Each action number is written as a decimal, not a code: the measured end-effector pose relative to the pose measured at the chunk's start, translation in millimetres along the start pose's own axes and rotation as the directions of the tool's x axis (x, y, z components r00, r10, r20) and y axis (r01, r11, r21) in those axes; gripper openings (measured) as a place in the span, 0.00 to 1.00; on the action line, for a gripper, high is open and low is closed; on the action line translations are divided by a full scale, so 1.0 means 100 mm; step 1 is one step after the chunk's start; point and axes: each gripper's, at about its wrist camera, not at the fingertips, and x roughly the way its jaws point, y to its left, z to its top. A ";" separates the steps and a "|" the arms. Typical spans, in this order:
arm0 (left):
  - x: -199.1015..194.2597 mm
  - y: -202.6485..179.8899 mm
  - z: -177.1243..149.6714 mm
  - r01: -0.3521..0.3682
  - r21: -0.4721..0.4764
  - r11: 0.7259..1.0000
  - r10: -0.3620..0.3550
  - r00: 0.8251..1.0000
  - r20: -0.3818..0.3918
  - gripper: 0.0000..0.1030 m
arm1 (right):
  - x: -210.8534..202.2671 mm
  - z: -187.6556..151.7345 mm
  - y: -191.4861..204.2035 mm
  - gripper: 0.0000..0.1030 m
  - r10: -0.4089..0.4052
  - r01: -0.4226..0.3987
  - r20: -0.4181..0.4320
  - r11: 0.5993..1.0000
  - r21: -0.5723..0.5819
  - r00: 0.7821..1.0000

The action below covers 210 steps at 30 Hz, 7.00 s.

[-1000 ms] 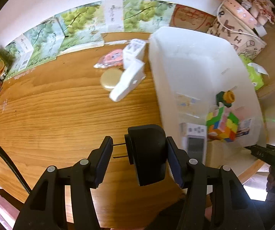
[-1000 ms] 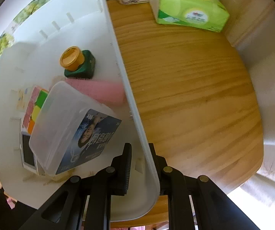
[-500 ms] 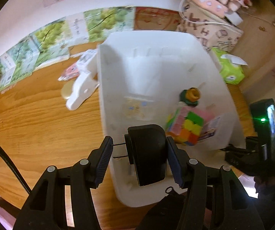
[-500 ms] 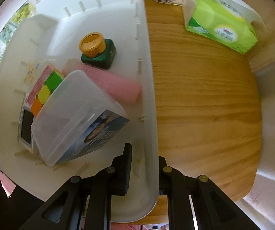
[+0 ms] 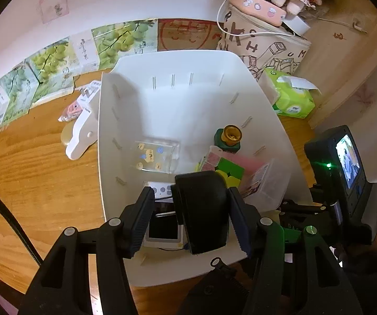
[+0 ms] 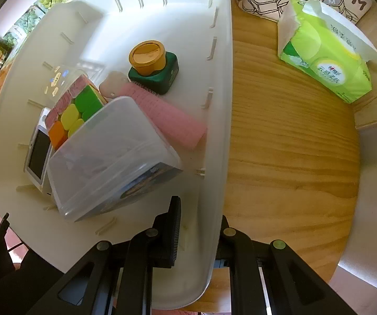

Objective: Organize rigid objects
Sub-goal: 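Carry the black charger into the tray and release it with the left tool, then move the left tool to the white rectangular block and grasp it, then carry the white block into the tray and open the left tool, then move the open left tool over the round beige tin and grasp it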

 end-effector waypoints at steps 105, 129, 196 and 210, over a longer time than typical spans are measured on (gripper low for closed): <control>-0.28 1.34 0.18 0.097 -0.043 0.994 -0.084 0.969 0.233 0.22 | 0.00 0.17 -0.01 0.21 -0.117 0.115 -0.008 0.957 0.266 0.993; -0.15 0.21 -0.18 0.200 -0.023 0.980 -0.191 0.960 0.204 0.22 | 0.11 0.03 0.32 0.23 -0.099 0.099 -0.009 0.995 0.004 0.995; 1.22 2.08 0.75 -0.002 -0.153 0.988 -0.018 0.991 -0.131 0.95 | -0.04 0.34 -0.16 0.24 -0.187 0.215 -0.108 0.875 0.434 0.976; 1.36 1.90 0.84 -0.100 -0.035 0.994 0.095 0.990 -0.107 0.85 | -0.02 0.34 -0.16 0.24 -0.185 0.212 -0.105 0.875 0.435 0.977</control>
